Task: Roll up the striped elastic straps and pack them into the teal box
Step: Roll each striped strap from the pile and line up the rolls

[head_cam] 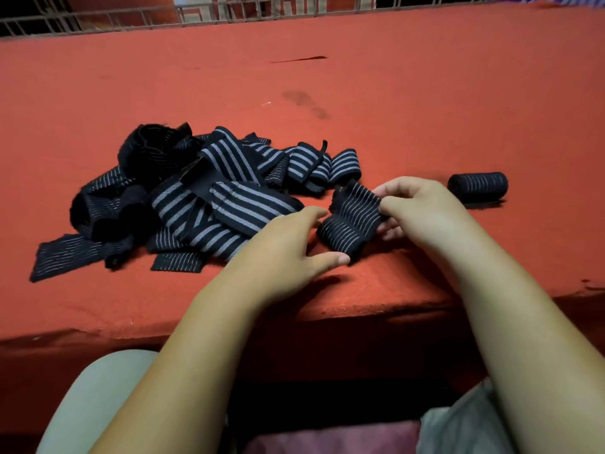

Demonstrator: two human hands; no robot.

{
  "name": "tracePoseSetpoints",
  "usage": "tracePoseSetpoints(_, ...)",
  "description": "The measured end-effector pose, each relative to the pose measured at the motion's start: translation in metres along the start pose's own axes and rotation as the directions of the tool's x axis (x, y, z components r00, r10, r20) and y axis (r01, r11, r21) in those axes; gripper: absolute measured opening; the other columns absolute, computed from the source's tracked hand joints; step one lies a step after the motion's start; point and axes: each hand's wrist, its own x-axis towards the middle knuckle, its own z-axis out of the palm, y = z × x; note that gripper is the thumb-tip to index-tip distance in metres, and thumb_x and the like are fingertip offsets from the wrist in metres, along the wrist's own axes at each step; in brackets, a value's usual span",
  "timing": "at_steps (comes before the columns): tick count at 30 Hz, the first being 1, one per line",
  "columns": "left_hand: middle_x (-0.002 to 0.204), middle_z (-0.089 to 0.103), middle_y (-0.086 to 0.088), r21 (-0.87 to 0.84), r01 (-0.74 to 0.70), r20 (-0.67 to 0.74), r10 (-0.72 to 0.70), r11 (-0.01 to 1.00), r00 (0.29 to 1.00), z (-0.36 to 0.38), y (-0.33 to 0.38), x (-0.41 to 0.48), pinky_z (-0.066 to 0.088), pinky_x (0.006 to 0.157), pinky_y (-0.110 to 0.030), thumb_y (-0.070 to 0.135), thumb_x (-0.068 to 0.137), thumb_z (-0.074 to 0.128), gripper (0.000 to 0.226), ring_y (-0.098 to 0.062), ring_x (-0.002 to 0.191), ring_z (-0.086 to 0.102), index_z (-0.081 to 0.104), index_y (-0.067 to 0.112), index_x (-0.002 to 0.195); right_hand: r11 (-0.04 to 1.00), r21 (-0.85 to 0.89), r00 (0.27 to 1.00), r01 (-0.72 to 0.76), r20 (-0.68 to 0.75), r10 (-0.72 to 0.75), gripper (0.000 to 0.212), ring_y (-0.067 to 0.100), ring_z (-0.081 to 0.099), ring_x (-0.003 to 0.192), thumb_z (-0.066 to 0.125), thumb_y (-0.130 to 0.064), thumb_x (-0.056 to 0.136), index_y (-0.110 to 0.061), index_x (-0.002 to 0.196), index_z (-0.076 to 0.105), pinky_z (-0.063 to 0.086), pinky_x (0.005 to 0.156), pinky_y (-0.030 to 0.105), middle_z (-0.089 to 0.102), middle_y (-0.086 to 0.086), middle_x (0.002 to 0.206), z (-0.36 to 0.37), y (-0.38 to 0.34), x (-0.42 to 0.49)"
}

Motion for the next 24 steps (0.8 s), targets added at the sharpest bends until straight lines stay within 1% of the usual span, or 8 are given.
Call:
tracePoseSetpoints(3,0.148,0.062,0.01,-0.038,0.047,-0.036,-0.049,0.998,0.998,0.008,0.01,0.006,0.044,0.104,-0.027,0.061,0.084,0.084,0.088,-0.01,0.132,0.058,0.046,0.028,0.156,0.988,0.154,0.997,-0.002,0.08,-0.01,0.024,0.021,0.072,0.07,0.054,0.003,0.099,-0.008,0.106,0.074,0.065,0.077,0.044,0.079,0.009,0.08,-0.004,0.001,-0.005)
tracePoseSetpoints(8,0.114,0.067,0.017,-0.142,0.123,-0.114,-0.14,0.982,0.984,0.015,0.02,0.008,0.048,0.087,-0.02,0.044,0.087,0.079,0.056,0.002,0.099,0.062,0.057,0.03,0.137,0.97,0.245,0.993,0.003,0.115,-0.032,0.025,0.02,0.068,0.063,0.053,0.009,0.099,-0.005,0.108,0.07,0.064,0.077,0.045,0.073,0.014,0.079,-0.008,0.003,-0.01)
tracePoseSetpoints(11,0.101,0.068,0.013,-0.198,0.161,-0.089,-0.181,0.967,0.979,0.011,0.021,0.006,0.055,0.083,-0.026,0.029,0.088,0.073,0.054,-0.001,0.085,0.065,0.058,0.032,0.14,0.983,0.185,0.998,0.017,0.056,-0.028,0.024,0.023,0.07,0.064,0.055,0.007,0.097,-0.008,0.106,0.071,0.065,0.083,0.051,0.074,0.011,0.075,-0.012,0.005,-0.008)
tracePoseSetpoints(14,0.094,0.073,0.014,-0.255,0.188,0.012,-0.192,0.948,0.981,0.005,0.019,0.002,0.055,0.073,-0.027,0.033,0.092,0.075,0.044,-0.003,0.076,0.069,0.062,0.035,0.134,0.996,0.066,0.997,0.065,0.037,-0.067,0.023,0.02,0.071,0.068,0.058,0.002,0.094,-0.013,0.099,0.075,0.067,0.078,0.047,0.076,0.005,0.076,-0.019,0.006,-0.008)
tracePoseSetpoints(16,0.094,0.074,0.015,-0.297,0.201,-0.009,-0.213,0.934,0.977,0.006,0.019,0.001,0.054,0.073,-0.028,0.037,0.095,0.073,0.034,-0.004,0.076,0.069,0.065,0.035,0.129,0.994,0.018,0.99,0.105,0.091,-0.106,0.023,0.017,0.066,0.065,0.058,-0.001,0.09,-0.015,0.09,0.076,0.059,0.071,0.039,0.071,0.0,0.07,-0.023,0.007,-0.01)
tracePoseSetpoints(18,0.096,0.074,0.014,-0.317,0.244,-0.063,-0.277,0.916,0.959,0.008,0.017,0.004,0.056,0.08,-0.035,0.031,0.098,0.065,0.032,-0.006,0.082,0.069,0.064,0.031,0.13,0.989,-0.042,0.977,0.145,0.162,-0.136,0.021,0.016,0.058,0.065,0.059,-0.006,0.087,-0.016,0.086,0.078,0.047,0.073,0.035,0.068,0.002,0.068,-0.025,0.006,-0.014)
tracePoseSetpoints(20,0.097,0.077,0.011,-0.411,0.305,-0.059,-0.358,0.859,0.932,0.008,0.016,0.007,0.06,0.087,-0.041,0.027,0.099,0.055,0.03,-0.01,0.083,0.074,0.062,0.035,0.127,0.982,-0.092,0.966,0.163,0.218,-0.14,0.024,0.013,0.057,0.068,0.058,-0.009,0.087,-0.018,0.081,0.08,0.044,0.076,0.033,0.072,0.005,0.073,-0.027,0.003,-0.018)
tracePoseSetpoints(24,0.082,0.079,0.007,-0.492,0.3,0.001,-0.343,0.818,0.939,0.009,0.019,0.006,0.052,0.072,-0.032,0.041,0.106,0.062,0.019,-0.004,0.071,0.075,0.068,0.04,0.125,0.979,-0.13,0.944,0.156,0.312,-0.109,0.033,0.005,0.061,0.071,0.054,-0.008,0.091,-0.016,0.079,0.083,0.046,0.08,0.031,0.075,-0.006,0.075,-0.029,-0.001,-0.024)
